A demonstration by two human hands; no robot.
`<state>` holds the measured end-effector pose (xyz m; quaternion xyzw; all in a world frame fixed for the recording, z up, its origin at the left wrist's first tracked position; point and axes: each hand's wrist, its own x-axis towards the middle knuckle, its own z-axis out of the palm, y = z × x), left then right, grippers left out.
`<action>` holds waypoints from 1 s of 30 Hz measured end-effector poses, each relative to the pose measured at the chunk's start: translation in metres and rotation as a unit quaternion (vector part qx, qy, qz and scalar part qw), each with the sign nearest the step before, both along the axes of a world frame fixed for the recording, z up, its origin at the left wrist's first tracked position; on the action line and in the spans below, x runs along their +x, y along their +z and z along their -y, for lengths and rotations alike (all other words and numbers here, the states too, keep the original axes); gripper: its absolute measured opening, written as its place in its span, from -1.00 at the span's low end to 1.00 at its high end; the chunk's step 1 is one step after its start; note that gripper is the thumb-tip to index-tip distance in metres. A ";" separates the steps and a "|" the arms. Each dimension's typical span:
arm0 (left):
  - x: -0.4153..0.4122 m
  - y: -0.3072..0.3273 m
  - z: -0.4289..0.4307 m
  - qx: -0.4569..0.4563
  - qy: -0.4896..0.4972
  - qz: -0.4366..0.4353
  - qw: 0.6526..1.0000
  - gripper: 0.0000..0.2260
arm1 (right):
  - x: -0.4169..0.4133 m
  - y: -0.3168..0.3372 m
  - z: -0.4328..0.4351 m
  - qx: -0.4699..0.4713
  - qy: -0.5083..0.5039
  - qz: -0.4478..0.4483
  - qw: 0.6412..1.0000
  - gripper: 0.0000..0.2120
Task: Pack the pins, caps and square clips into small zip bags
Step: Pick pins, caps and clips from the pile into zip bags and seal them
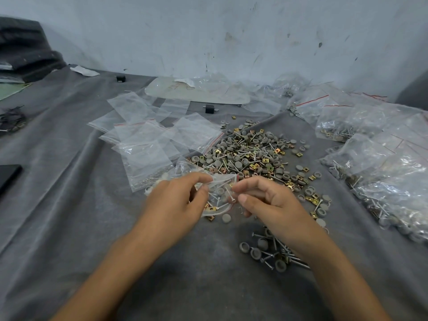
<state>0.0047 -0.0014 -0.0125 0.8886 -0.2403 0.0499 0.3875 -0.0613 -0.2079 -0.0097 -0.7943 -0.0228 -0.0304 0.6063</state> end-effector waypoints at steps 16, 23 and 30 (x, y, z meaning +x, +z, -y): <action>0.002 -0.004 0.001 -0.006 0.006 -0.007 1.000 -0.81 | -0.021 0.008 0.037 -0.367 0.104 -0.072 0.922 -0.84; 0.002 -0.005 0.002 -0.005 0.008 -0.005 1.000 -0.81 | -0.022 0.001 0.033 -0.419 0.082 -0.058 0.903 -0.80; 0.002 -0.004 0.002 0.004 0.004 -0.001 1.000 -0.80 | -0.013 -0.006 0.000 -0.503 0.002 0.032 0.864 -0.85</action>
